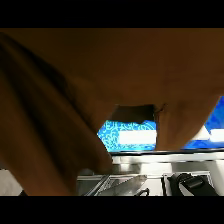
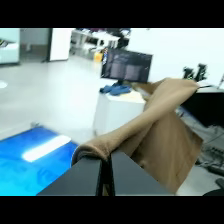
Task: Fold the shirts.
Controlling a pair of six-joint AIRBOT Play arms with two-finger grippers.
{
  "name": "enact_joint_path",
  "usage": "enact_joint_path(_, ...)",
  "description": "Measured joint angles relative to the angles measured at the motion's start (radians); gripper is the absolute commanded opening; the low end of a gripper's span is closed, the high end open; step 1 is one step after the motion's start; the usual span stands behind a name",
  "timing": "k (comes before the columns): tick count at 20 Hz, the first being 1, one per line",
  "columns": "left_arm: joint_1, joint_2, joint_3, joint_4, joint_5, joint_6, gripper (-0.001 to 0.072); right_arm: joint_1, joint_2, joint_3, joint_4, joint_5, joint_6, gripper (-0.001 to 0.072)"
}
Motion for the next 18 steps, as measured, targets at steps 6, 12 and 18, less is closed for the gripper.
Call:
enact_joint_path(6,0.034,-0.067,-0.354,0.22,0.006,-0.003,0.0016,-0.002,-0.19,-0.113,-0.148,-0.206,0.079,0.0022)
enact_joint_path(12,0.175,-0.442,-0.547,0.253,-0.005,0.048,0.0017,-0.001,-0.538,-0.381,-0.181,-0.072,0.123,0.0023)
enact_joint_path(18,0.278,-0.786,-0.455,0.275,0.049,0.061,0.0698,-0.02,-0.86,-0.444,-0.134,0.08,0.158,0.0262)
